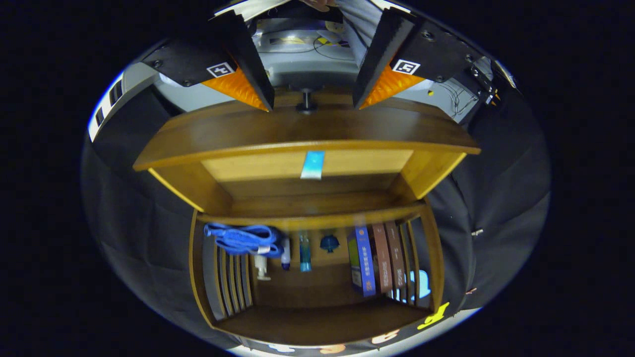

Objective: Pull open the drawer, take out the items inside it, and place them on the countertop above the cabinet.

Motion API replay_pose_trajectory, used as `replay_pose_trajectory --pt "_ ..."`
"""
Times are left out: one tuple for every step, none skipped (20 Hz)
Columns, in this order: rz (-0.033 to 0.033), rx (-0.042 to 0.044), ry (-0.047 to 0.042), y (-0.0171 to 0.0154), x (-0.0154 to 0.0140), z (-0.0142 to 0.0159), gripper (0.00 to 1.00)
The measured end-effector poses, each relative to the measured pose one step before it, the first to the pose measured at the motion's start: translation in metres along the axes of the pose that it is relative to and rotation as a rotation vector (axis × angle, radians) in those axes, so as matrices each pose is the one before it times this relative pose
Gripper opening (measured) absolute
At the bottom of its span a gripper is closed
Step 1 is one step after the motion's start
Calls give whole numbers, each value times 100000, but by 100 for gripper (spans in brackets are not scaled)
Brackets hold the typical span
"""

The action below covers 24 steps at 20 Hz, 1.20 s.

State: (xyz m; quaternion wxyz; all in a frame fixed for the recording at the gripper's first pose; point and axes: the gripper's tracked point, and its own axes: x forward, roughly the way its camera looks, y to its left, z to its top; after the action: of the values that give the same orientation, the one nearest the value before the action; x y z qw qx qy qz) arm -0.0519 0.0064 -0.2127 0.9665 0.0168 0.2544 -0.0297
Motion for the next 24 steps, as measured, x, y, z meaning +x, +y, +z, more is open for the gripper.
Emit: replay_pose_trajectory --pt "722 632 -2161 319 -265 1637 99" --pt "800 739 -1587 265 -18 1761 99" --pt "-20 641 -1526 45 365 1738 99" --pt "-268 515 -42 -19 689 1442 99" --pt "113 868 918 152 800 1164 99" --pt "1 1108 1943 78 919 737 99" --pt "482 1095 2903 254 1089 637 99" --pt "197 598 3143 217 1111 447 99" --pt "-311 347 3132 59 1158 429 99" --pt "-491 517 2875 97 1193 327 99" --pt "-369 716 3117 78 1406 171 99" --pt "-528 763 3488 -9 1315 90 99" --pt "-1072 1066 3702 -114 1303 35 99" --pt "-942 406 4001 -10 1340 -115 99" --pt "-1246 -170 3811 -198 1293 -172 99" --pt "-1682 -511 3556 -367 1233 -102 99" --pt "-1655 -366 3627 -341 1242 -195 99" --pt "-1760 -285 3691 -224 1002 -337 99" --pt "-1278 78 3949 -213 1064 -366 99" --pt "-350 641 4524 -21 978 -414 99" --pt "-1130 713 4575 -153 767 -453 99" --pt "-1185 436 4449 -98 664 -468 99" --pt "-756 -163 3810 -125 943 -315 99" --pt "-983 -555 3308 -89 663 -284 99"
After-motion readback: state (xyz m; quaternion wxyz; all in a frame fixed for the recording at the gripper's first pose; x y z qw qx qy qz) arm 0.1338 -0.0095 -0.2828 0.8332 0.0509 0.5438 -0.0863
